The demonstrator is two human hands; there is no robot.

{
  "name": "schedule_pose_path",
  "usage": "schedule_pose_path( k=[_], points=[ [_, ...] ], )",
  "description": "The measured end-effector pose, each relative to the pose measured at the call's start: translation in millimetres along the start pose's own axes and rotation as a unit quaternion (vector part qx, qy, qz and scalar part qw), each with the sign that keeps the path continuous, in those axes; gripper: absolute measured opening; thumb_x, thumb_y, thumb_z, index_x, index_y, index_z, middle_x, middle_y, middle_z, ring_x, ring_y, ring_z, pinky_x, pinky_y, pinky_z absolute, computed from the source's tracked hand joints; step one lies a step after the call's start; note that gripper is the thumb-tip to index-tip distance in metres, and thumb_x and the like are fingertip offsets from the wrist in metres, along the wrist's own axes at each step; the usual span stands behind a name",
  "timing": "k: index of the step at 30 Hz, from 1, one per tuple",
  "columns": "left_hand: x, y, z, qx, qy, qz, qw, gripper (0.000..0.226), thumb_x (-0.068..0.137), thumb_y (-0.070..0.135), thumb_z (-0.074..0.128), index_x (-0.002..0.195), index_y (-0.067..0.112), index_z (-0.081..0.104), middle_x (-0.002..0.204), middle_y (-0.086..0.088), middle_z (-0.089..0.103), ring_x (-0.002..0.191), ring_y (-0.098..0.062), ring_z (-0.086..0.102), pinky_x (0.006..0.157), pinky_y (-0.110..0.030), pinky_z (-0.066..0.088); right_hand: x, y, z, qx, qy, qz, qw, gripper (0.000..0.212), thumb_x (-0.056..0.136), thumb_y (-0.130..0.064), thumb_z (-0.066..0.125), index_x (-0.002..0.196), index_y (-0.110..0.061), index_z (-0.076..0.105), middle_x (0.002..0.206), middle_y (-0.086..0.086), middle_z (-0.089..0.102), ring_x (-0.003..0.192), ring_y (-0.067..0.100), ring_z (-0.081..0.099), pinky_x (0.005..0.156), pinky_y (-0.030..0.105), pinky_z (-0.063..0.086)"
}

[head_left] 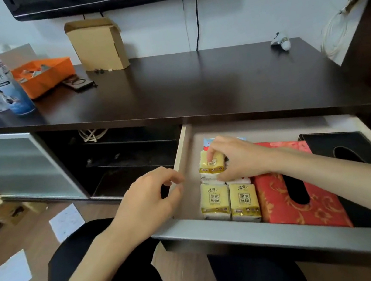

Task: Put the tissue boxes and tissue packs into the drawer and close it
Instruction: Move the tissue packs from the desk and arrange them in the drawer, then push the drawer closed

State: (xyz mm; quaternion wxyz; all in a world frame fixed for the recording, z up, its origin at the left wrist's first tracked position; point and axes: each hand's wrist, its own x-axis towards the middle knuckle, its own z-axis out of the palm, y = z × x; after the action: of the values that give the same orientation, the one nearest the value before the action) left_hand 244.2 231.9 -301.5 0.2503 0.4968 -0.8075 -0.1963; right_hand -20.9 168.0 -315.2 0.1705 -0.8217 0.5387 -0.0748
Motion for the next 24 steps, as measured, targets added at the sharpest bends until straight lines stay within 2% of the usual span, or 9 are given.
schedule_pose_path(
  k=[4, 5, 7, 9, 11, 15, 18, 20, 24],
  points=[
    [-11.5, 0.6, 9.3, -0.026, -0.004, -0.007, 1.000, 0.017, 0.092, 0.028, 0.062, 0.105, 0.033, 0.070, 0.098, 0.028, 0.063, 0.098, 0.001, 0.060, 0.083, -0.029, 0.051, -3.8, 3.1, 2.1, -0.004, -0.010, -0.011, 1.000, 0.041, 0.078, -0.038, 0.079, 0.115, -0.031, 0.062, 0.116, -0.010, 0.049, 0.111, 0.008, 0.044, 0.077, 0.012, 0.033],
    [-13.5, 0.9, 11.7, -0.031, -0.004, -0.008, 0.999, 0.016, 0.092, 0.027, 0.063, 0.105, 0.033, 0.070, 0.099, 0.027, 0.063, 0.098, 0.000, 0.060, 0.083, -0.028, 0.050, -4.6, 1.7, 1.5, -0.001, -0.010, -0.011, 1.000, 0.040, 0.080, -0.039, 0.079, 0.115, -0.031, 0.062, 0.118, -0.009, 0.050, 0.114, 0.009, 0.045, 0.081, 0.014, 0.035],
    [-17.6, 2.7, 16.3, -0.033, -0.005, -0.005, 0.999, 0.017, 0.091, 0.028, 0.063, 0.105, 0.033, 0.070, 0.102, 0.025, 0.062, 0.102, -0.001, 0.058, 0.084, -0.029, 0.048, -9.9, -4.3, -3.2, 0.006, -0.004, -0.013, 1.000, 0.039, 0.083, -0.040, 0.078, 0.118, -0.029, 0.064, 0.129, -0.006, 0.051, 0.126, 0.012, 0.044, 0.098, 0.028, 0.040],
    [-22.9, 4.6, 19.9, -0.031, -0.008, 0.009, 0.999, 0.019, 0.091, 0.036, 0.060, 0.109, 0.034, 0.068, 0.107, 0.023, 0.061, 0.109, -0.002, 0.055, 0.088, -0.033, 0.048, -24.6, -10.9, -12.1, 0.018, 0.023, -0.017, 0.999, 0.037, 0.088, -0.039, 0.075, 0.122, -0.028, 0.065, 0.142, -0.005, 0.049, 0.135, 0.012, 0.039, 0.109, 0.034, 0.035],
    [-31.4, 6.8, 23.4, -0.027, -0.011, 0.017, 0.999, 0.029, 0.089, 0.053, 0.056, 0.112, 0.037, 0.064, 0.116, 0.024, 0.057, 0.116, -0.001, 0.051, 0.090, -0.034, 0.048, -50.9, -14.8, -23.2, 0.045, 0.052, -0.027, 0.997, 0.031, 0.092, -0.041, 0.071, 0.121, -0.031, 0.066, 0.141, -0.009, 0.051, 0.133, 0.008, 0.041, 0.109, 0.031, 0.035],
    [-52.8, 10.3, 31.9, 0.011, -0.002, 0.019, 1.000, 0.061, 0.075, 0.081, 0.053, 0.120, 0.041, 0.060, 0.127, 0.030, 0.048, 0.121, 0.009, 0.042, 0.084, -0.021, 0.043, -136.7, -18.0, -30.9, 0.064, 0.042, -0.018, 0.997, 0.034, 0.091, -0.060, 0.057, 0.119, -0.042, 0.062, 0.129, -0.027, 0.054, 0.128, -0.003, 0.046, 0.104, 0.020, 0.038],
    [-60.0, 14.1, 36.1, 0.032, 0.010, 0.023, 0.999, 0.071, 0.068, 0.083, 0.057, 0.124, 0.039, 0.059, 0.132, 0.030, 0.045, 0.120, 0.010, 0.039, 0.080, -0.023, 0.042, -208.2, -14.2, -3.6, 0.018, 0.061, 0.032, 0.997, 0.055, 0.091, -0.077, 0.043, 0.139, -0.051, 0.046, 0.148, -0.039, 0.032, 0.142, -0.014, 0.025, 0.101, 0.015, 0.033],
    [-59.3, 15.3, 38.1, 0.039, 0.019, 0.020, 0.999, 0.076, 0.067, 0.083, 0.059, 0.127, 0.037, 0.059, 0.135, 0.027, 0.045, 0.121, 0.010, 0.037, 0.081, -0.024, 0.042, -242.9, -10.8, 20.1, -0.055, 0.096, 0.071, 0.991, 0.069, 0.093, -0.079, 0.033, 0.154, -0.047, 0.032, 0.162, -0.033, 0.019, 0.148, -0.012, 0.015, 0.110, 0.019, 0.026],
    [-59.0, 15.2, 42.2, 0.041, 0.033, 0.012, 0.999, 0.085, 0.063, 0.088, 0.056, 0.131, 0.036, 0.057, 0.138, 0.026, 0.046, 0.125, 0.007, 0.039, 0.086, -0.021, 0.037, -265.1, -2.1, 47.6, -0.141, 0.176, 0.118, 0.967, 0.075, 0.100, -0.065, 0.036, 0.157, -0.015, 0.043, 0.165, 0.000, 0.037, 0.151, 0.018, 0.034, 0.118, 0.037, 0.033]
  ],
)
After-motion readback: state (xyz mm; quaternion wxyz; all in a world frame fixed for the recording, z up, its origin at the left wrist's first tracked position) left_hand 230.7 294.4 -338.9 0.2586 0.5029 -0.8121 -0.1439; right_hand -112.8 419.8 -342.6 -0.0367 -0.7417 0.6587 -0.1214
